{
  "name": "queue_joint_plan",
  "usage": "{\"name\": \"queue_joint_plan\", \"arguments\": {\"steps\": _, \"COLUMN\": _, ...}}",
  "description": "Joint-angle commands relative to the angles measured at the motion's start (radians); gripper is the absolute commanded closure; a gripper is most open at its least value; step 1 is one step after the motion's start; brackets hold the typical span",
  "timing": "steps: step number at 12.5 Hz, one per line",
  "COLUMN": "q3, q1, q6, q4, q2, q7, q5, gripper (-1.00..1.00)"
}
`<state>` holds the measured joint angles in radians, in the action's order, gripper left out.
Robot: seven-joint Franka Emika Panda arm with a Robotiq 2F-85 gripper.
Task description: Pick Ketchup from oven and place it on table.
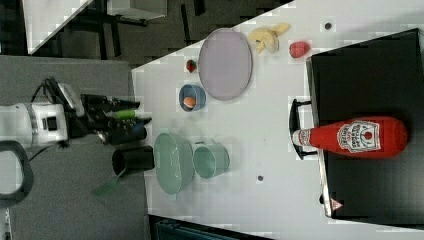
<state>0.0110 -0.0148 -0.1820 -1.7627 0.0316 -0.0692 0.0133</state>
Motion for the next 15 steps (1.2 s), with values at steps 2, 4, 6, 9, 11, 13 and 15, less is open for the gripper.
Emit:
{"name": "queue_joint_plan", "arguments": {"steps": 2, "q3": 0.013, "q1": 0.034, "q6": 0.219, "q4": -0.198, "q2": 0.367, "q7": 0.027, "q5": -0.020, "gripper": -0.80}}
{"name": "queue_joint_plan", "arguments": {"steps": 4, "q3": 0.023, "q1": 0.037, "q6": 0.219, "q4": -0.198, "q2": 0.366, "q7": 0.027, "q5": -0.021, "gripper": -1.00}}
{"name": "queue_joint_plan", "arguments": {"steps": 6, "q3": 0.058, "q1": 0.045, "q6": 0.218, "q4": -0.198, "q2": 0.362, "q7": 0.027, "q5": -0.022, "gripper": -1.00}}
{"name": "queue_joint_plan", "arguments": {"steps": 9, "q3": 0.155, "q1": 0.062, "q6": 0.207, "q4": -0.197, "q2": 0.336, "q7": 0.027, "q5": -0.022, "gripper": -1.00}}
{"name": "queue_joint_plan", "arguments": {"steps": 11, "q3": 0.239, "q1": 0.070, "q6": 0.155, "q4": -0.196, "q2": 0.302, "q7": 0.027, "q5": -0.022, "gripper": -1.00}}
{"name": "queue_joint_plan", "arguments": {"steps": 13, "q3": 0.321, "q1": 0.071, "q6": 0.095, "q4": -0.196, "q2": 0.260, "q7": 0.027, "q5": -0.022, "gripper": -1.00}}
{"name": "queue_joint_plan", "arguments": {"steps": 15, "q3": 0.390, "q1": 0.073, "q6": 0.029, "q4": -0.196, "q2": 0.207, "q7": 0.027, "q5": -0.022, "gripper": -1.00}}
